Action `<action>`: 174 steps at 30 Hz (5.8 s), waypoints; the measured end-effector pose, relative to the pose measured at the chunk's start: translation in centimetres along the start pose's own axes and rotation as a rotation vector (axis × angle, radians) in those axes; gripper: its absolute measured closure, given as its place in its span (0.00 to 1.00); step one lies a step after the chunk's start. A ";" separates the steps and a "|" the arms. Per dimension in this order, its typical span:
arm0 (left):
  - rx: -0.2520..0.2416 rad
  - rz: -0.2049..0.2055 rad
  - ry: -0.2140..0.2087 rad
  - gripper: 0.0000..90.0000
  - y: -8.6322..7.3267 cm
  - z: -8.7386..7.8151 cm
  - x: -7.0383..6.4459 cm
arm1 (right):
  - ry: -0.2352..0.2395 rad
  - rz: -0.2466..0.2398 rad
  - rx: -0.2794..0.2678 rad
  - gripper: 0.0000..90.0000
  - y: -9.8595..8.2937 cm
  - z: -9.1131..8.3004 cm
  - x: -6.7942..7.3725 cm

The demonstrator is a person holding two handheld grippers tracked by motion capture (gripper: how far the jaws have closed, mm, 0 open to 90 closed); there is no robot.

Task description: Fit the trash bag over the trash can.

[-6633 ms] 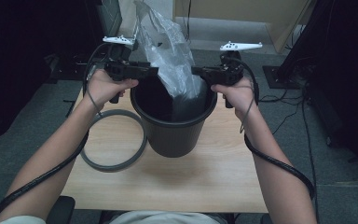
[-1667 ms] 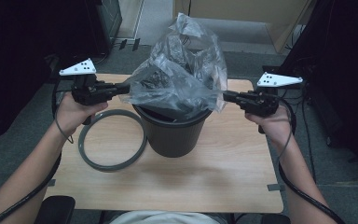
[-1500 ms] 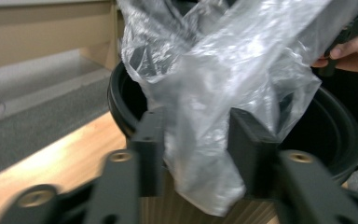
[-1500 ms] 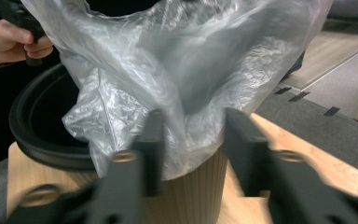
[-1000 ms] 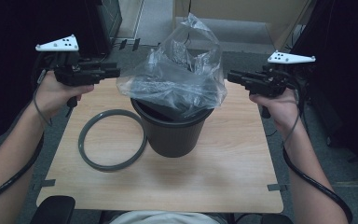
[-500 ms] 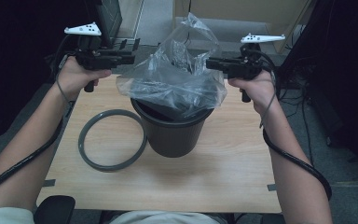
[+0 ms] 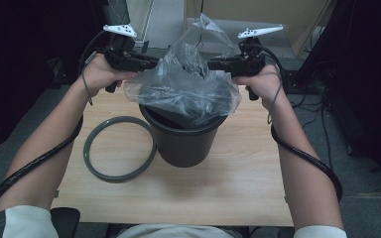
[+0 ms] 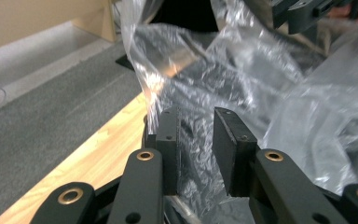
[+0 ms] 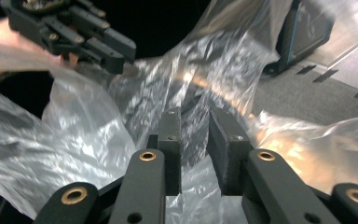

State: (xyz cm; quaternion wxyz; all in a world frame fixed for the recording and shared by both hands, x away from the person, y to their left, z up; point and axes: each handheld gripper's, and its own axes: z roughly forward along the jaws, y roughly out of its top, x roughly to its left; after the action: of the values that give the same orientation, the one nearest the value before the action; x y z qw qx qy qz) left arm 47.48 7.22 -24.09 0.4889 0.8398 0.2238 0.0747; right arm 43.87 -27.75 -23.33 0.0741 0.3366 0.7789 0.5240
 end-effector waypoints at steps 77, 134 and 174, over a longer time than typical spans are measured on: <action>0.089 0.040 -0.190 1.00 -5.1 -5.5 -9.2 | 0.271 -0.094 0.130 0.99 -7.0 -4.0 8.0; -0.125 -0.045 0.037 0.62 -8.9 -7.5 -8.8 | -0.007 -0.226 -0.068 0.53 -9.3 -6.9 9.4; -0.060 -0.186 0.247 1.00 -10.8 -8.0 -2.6 | -0.223 -0.053 0.021 1.00 -11.5 -8.3 1.7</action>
State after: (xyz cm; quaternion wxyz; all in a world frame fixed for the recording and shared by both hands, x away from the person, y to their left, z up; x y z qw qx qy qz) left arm 39.12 16.92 -28.96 0.4874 0.7848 0.3567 0.1388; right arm 33.57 -35.64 -29.27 0.1706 0.3728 0.7799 0.4730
